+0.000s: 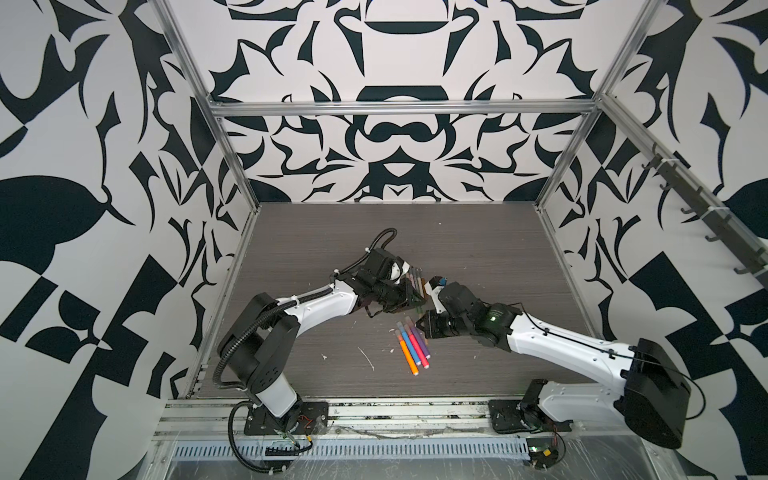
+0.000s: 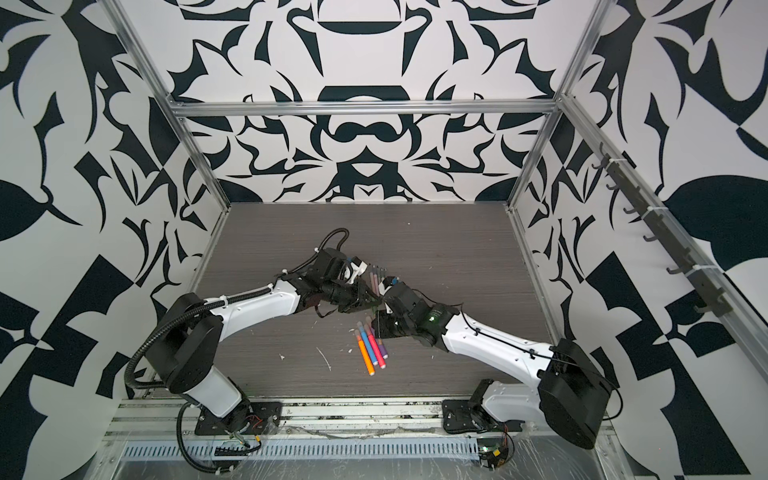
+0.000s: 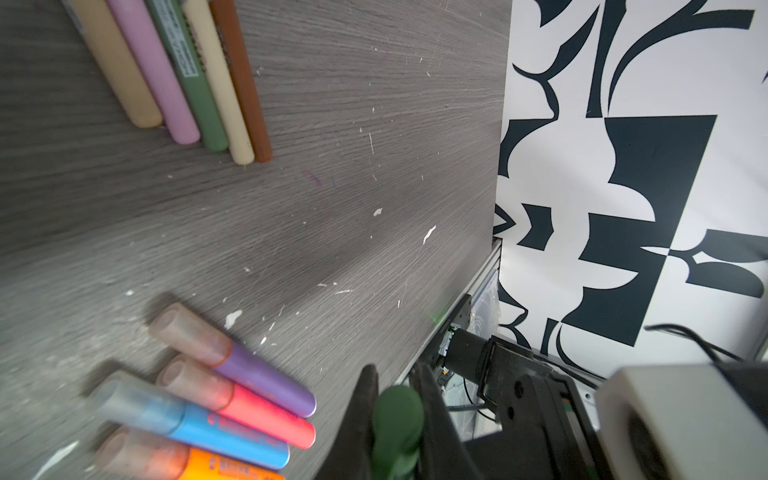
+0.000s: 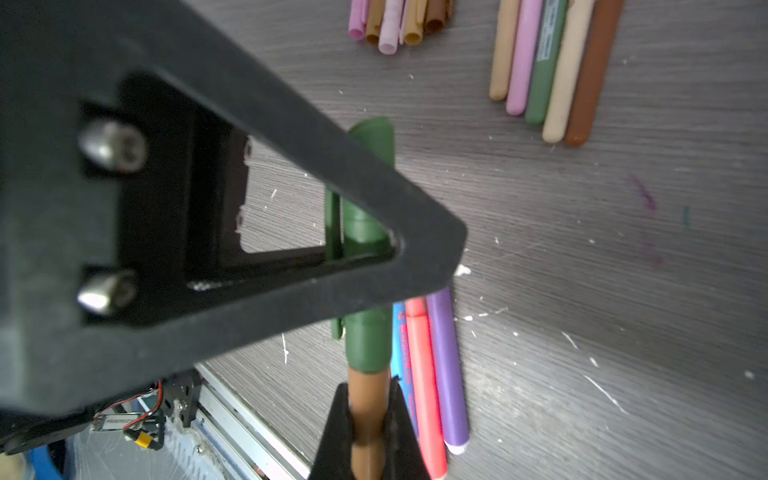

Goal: Open the pen caps
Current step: 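Pull the green cap with the left gripper away from the right gripper, then lay the green cap by the caps and brown pen by the pens, opening both grippers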

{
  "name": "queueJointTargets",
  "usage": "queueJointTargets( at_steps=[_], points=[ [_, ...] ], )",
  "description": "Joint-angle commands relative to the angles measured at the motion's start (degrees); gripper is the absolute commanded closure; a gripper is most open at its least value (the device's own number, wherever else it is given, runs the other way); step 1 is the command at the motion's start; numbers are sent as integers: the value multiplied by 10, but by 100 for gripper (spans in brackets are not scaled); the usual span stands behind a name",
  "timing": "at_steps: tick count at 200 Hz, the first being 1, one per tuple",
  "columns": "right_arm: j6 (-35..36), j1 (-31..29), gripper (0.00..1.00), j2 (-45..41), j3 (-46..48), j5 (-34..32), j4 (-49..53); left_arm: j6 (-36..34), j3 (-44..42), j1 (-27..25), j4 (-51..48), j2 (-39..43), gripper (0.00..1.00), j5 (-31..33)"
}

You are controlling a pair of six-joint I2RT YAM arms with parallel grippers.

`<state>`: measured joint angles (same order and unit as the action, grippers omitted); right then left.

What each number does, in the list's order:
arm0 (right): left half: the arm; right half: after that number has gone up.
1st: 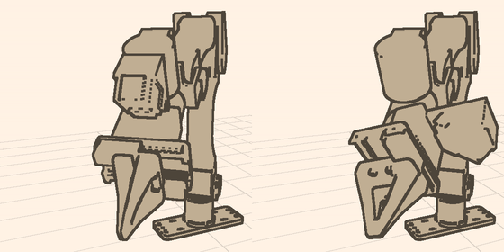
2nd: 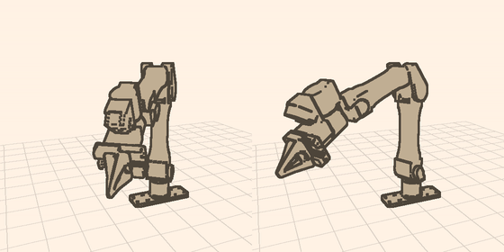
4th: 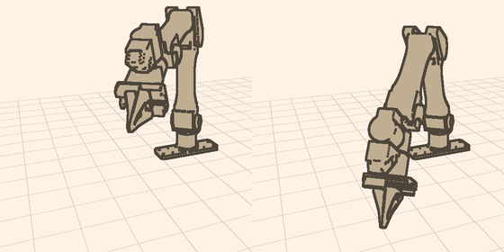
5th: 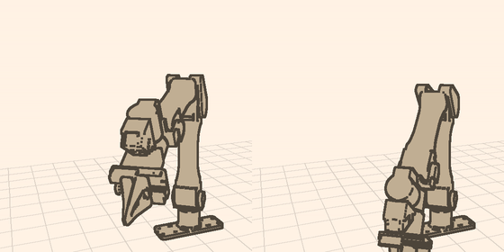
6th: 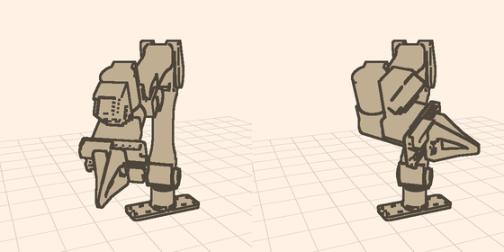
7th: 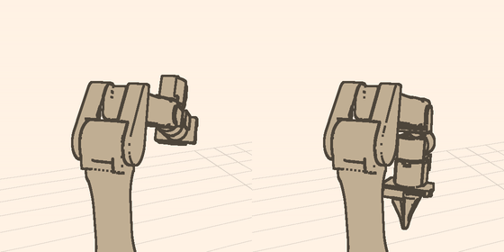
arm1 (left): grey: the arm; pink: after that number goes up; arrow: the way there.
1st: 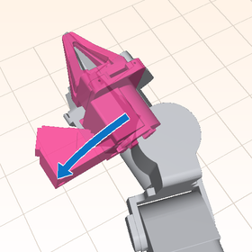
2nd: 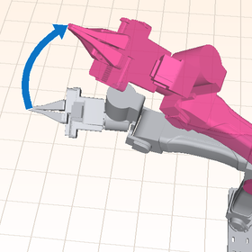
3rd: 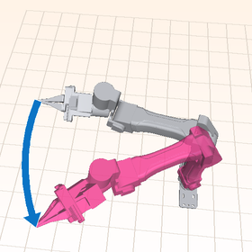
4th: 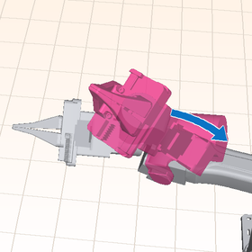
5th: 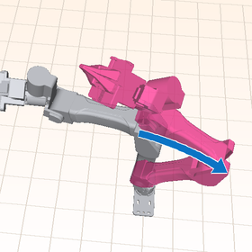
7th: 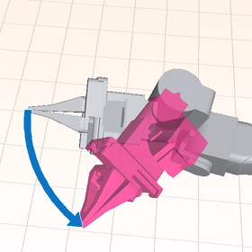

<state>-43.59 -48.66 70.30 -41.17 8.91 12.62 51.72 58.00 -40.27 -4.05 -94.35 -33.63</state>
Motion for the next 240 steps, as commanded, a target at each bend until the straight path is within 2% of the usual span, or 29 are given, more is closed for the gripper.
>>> queueJointTargets(
  at_steps=[1, 22, 38, 65, 85, 119, 173, 240],
  points=[
    [-36, -11, 100, -27, 46, -15, 6, -55, 90, 77, -60, -17, 100, -14],
    [-65, -23, 100, -45, 97, -3, -31, -125, 208, 169, -176, -68, 100, 25],
    [-65, -23, 100, -62, 109, -8, -27, -156, 265, 196, -231, -97, 100, 34],
    [-41, -7, 100, -89, 96, -22, 4, -180, 243, 200, -236, -102, 100, 50],
    [-18, 35, 100, -81, 87, 3, 5, -190, 208, 207, -227, -109, 100, 60],
    [33, 116, 100, -46, 76, 46, 4, -217, 193, 208, -241, -133, 100, 117],
    [122, 244, 100, 94, 18, 141, -32, -241, 211, 213, -270, -184, 100, 149],
    [148, 297, 100, 249, -78, 195, -73, -241, 238, 217, -277, -233, 97, 141]
  ],
)
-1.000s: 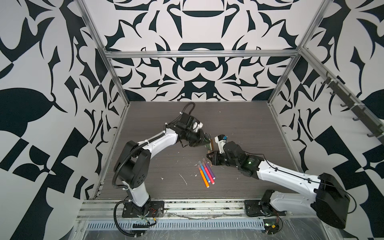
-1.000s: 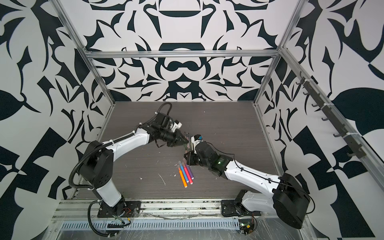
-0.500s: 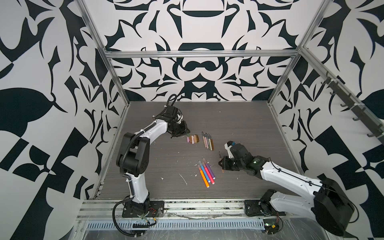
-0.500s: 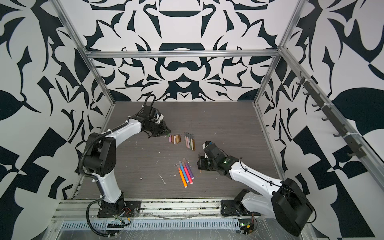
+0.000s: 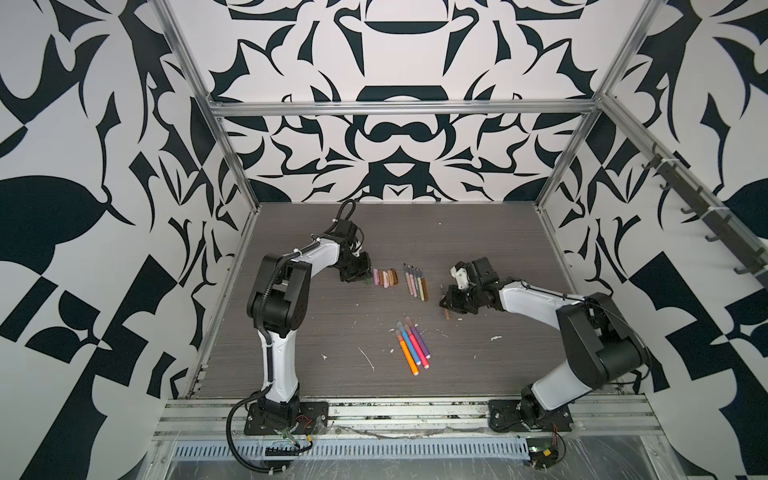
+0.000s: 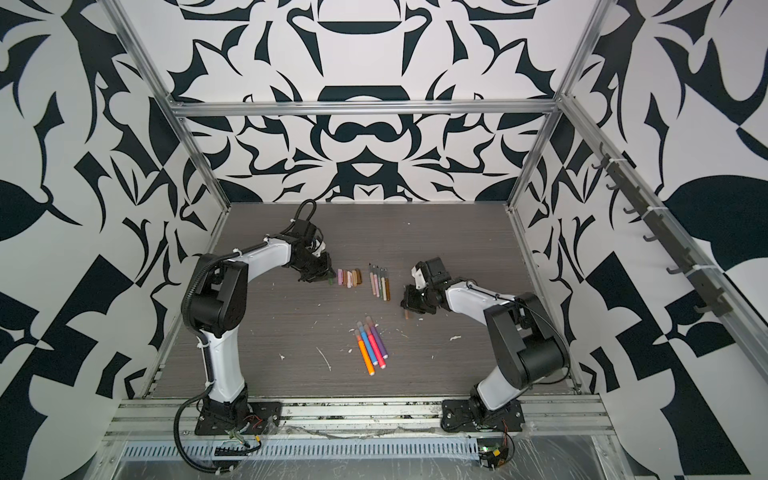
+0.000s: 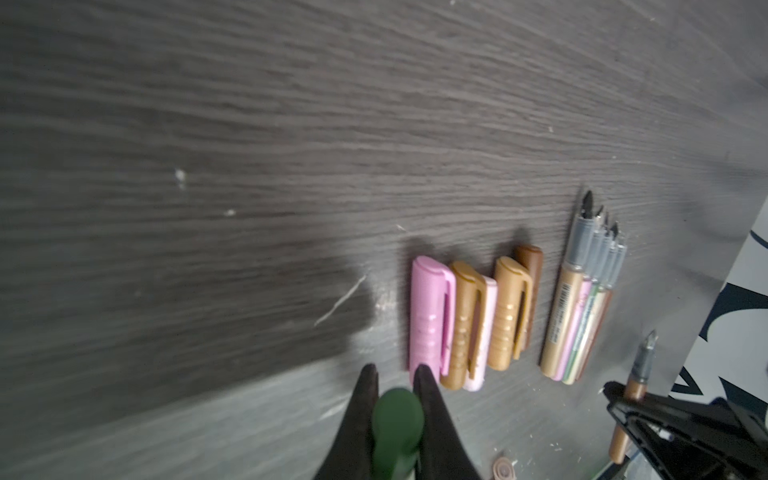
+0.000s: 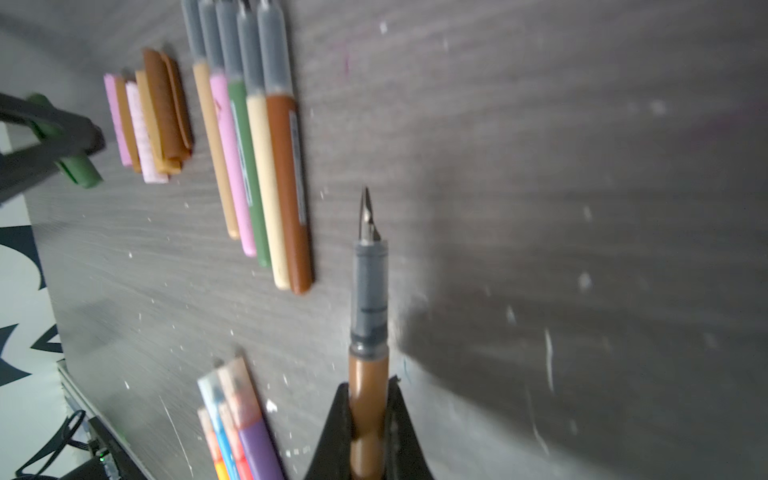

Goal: Open the pen caps
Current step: 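Lay the green cap by the caps and brown pen by the pens, opening both grippers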

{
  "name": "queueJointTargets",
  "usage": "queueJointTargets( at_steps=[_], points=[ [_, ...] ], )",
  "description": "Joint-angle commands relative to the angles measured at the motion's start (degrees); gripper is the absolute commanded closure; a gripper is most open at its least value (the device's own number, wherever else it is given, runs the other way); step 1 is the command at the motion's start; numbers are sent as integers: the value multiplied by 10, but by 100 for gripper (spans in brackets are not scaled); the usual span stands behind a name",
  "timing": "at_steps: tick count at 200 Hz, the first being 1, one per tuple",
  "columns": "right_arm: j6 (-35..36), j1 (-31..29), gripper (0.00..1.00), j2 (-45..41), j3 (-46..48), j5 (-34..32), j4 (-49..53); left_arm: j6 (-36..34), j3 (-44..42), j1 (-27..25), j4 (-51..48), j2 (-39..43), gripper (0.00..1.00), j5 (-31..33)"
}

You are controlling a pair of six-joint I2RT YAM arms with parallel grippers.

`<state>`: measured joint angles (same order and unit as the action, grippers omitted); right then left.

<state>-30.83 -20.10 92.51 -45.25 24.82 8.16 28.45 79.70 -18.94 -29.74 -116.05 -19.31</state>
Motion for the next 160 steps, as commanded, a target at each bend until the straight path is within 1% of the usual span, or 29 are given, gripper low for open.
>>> queueJointTargets(
  at_steps=[1, 33, 50, 91, 105, 136, 160],
  points=[
    [20, 11, 100, 28, -38, 36, -30, -8, 20, 4, -20, -16, 96, -3],
    [24, 21, 100, 74, -64, 52, -38, -8, 41, 9, -27, -35, 92, -5],
    [25, 23, 100, 90, -74, 58, -38, -7, 47, 10, -28, -42, 89, -8],
    [25, 24, 100, 106, -91, 61, -34, -2, 49, 10, -22, -46, 85, -18],
    [25, 24, 100, 111, -96, 62, -33, 0, 45, 10, -18, -45, 79, -22],
    [27, 24, 100, 122, -106, 63, -30, 2, 43, 9, -16, -42, 73, -33],
    [26, 24, 100, 128, -111, 63, -29, 4, 41, 9, -14, -37, 72, -34]
  ],
)
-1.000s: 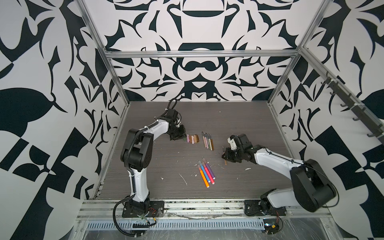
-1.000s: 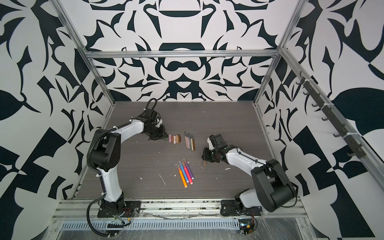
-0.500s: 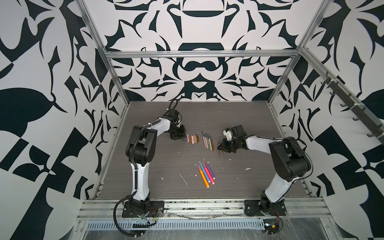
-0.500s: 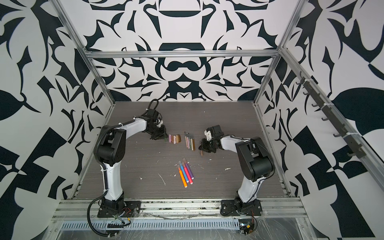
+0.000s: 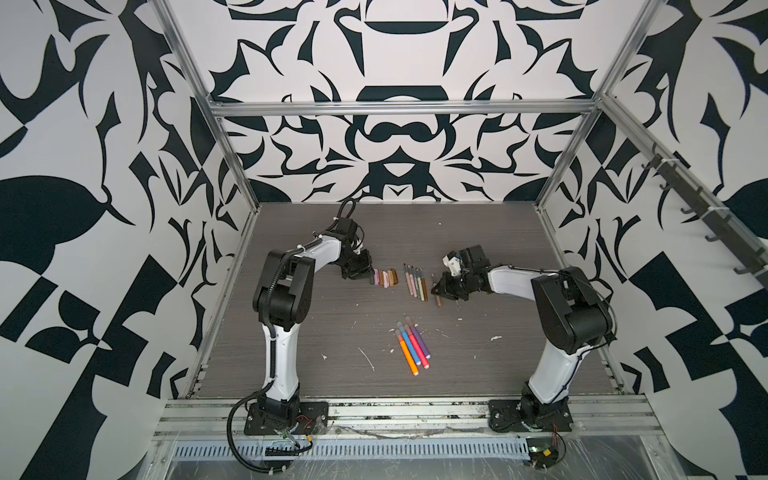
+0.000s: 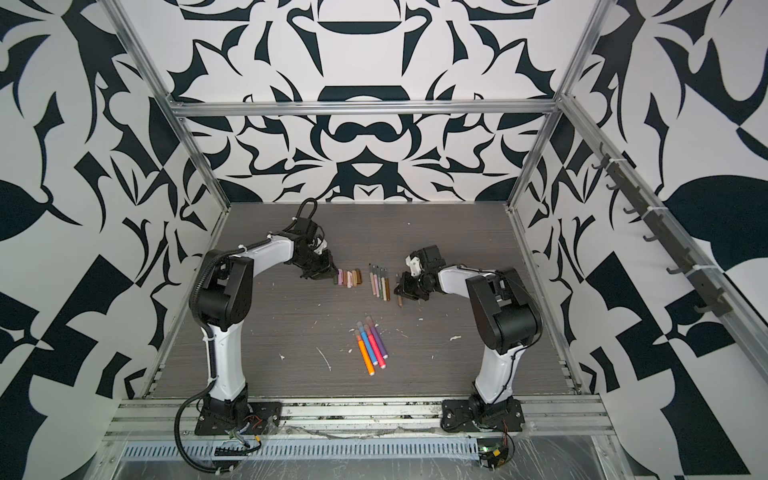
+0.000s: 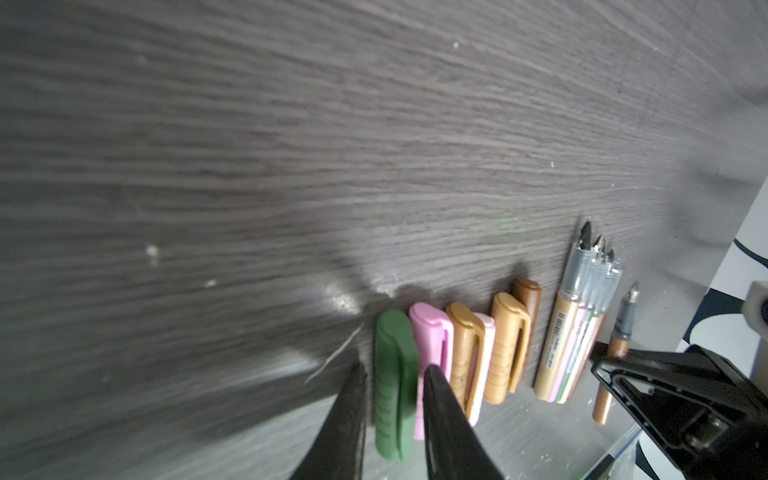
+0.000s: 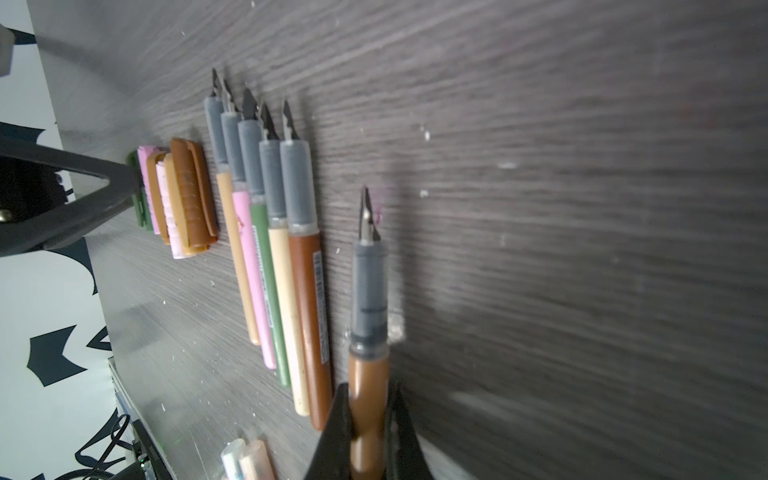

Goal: Open the pen caps
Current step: 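Lay the green cap by the caps and brown pen by the pens, opening both grippers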

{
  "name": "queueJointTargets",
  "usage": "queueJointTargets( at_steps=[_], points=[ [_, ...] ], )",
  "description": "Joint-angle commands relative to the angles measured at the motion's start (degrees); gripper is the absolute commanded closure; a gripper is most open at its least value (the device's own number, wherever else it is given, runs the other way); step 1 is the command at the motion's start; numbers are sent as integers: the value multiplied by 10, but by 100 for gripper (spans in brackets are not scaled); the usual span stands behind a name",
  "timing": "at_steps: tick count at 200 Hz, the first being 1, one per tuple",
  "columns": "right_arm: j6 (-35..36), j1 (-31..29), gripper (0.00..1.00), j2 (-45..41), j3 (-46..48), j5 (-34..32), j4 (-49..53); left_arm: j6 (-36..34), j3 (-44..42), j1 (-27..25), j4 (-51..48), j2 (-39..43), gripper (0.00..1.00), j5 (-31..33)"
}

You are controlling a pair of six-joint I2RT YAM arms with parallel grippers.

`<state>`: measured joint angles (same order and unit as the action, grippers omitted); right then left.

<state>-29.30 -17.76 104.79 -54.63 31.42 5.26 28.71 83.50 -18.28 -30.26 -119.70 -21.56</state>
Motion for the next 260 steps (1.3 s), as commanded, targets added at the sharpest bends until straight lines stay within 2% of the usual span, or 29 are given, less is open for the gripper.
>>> queueJointTargets(
  at_steps=[1, 58, 103, 121, 148, 185, 222, 260],
  points=[
    [10, 1, 100, 5, -18, -3, 0, 1, 3, 3, -9, 0, 72, -11],
    [9, 1, 100, 20, -30, -1, 3, 10, 3, 2, -11, 18, 72, -20],
    [10, 1, 100, 39, -46, 4, 7, 17, 2, 2, -22, 71, 72, -29],
    [10, 1, 100, 45, -53, 7, 8, 23, -1, 1, -20, 94, 72, -51],
    [10, 1, 87, 49, -58, 5, 7, 43, -28, 1, -1, 135, 72, -81],
    [12, 1, 61, 37, -44, 3, 1, 60, -79, 0, 19, 192, 72, -102],
    [14, 1, 59, 10, -26, -1, 5, 67, -130, -1, 33, 245, 72, -107],
    [19, 1, 60, -73, 17, -16, 32, 74, -186, -3, 52, 288, 72, -112]
  ],
)
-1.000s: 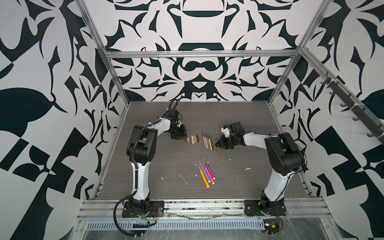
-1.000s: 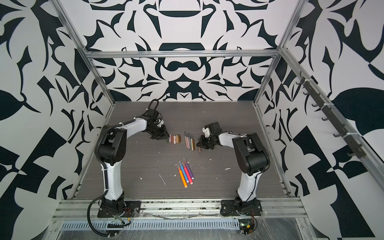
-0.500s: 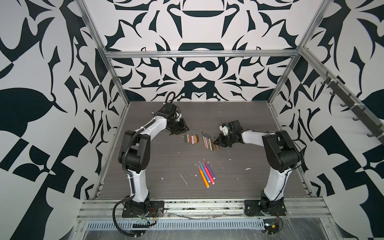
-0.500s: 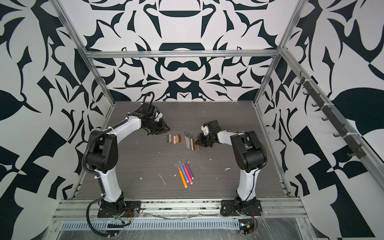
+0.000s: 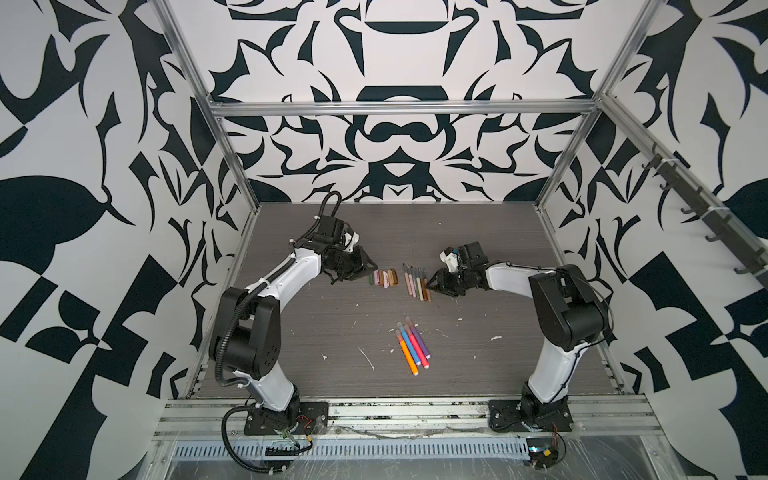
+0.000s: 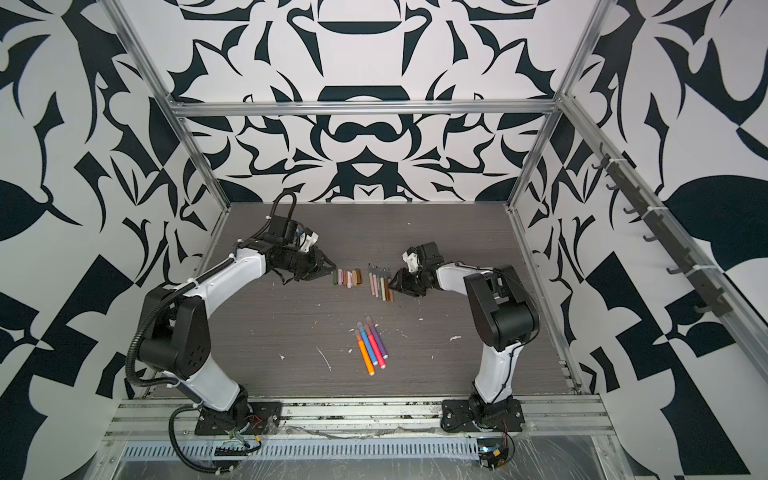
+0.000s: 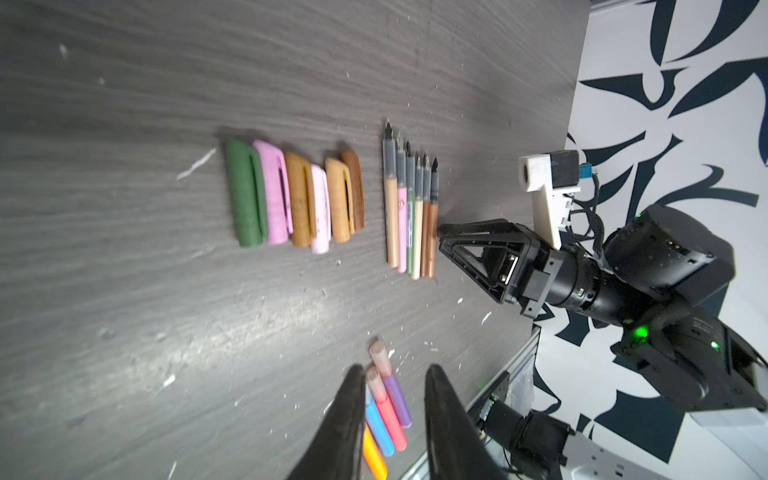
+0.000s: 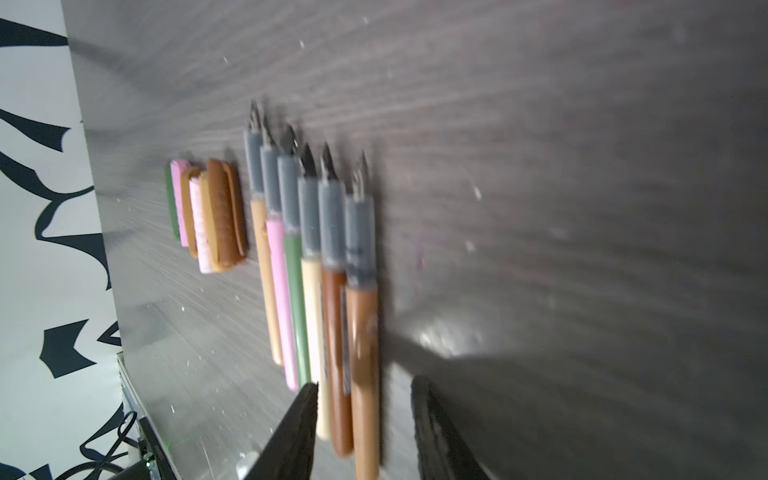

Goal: Open the pen caps
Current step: 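Lay the green cap by the caps and brown pen by the pens, opening both grippers, then move the open right gripper over the highlighter cluster while the left gripper draws back, then grasp the purple highlighter with the right gripper and lift it toward the left gripper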

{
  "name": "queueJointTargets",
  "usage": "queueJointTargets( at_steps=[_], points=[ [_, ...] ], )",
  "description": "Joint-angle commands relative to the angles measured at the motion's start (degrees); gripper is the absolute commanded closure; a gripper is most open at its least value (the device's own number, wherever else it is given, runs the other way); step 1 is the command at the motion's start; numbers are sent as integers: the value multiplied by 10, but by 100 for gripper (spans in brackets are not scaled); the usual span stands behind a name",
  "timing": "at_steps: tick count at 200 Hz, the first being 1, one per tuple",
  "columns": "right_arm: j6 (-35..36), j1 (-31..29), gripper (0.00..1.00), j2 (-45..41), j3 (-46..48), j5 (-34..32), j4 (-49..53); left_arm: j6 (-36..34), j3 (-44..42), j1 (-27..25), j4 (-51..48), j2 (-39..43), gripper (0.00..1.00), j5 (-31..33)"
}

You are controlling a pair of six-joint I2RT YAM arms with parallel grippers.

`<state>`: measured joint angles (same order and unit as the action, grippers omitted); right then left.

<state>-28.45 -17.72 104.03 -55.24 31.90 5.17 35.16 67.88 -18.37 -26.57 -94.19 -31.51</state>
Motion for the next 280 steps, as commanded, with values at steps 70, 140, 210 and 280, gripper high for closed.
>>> queueJointTargets(
  at_steps=[70, 140, 210, 280],
  points=[
    [-37, -109, 66, -313, 213, -131, 85, 41, -121, -14, 88, 91, 72, -24],
    [-122, -341, 68, -281, 196, -289, 88, 61, -150, -24, 130, 98, 73, -37],
    [-108, -362, 80, -196, 118, -340, 140, 45, -159, -23, 113, 110, 73, -45],
    [-111, -370, 76, -188, 119, -369, 179, 46, -151, -23, 107, 114, 73, -50]
  ],
)
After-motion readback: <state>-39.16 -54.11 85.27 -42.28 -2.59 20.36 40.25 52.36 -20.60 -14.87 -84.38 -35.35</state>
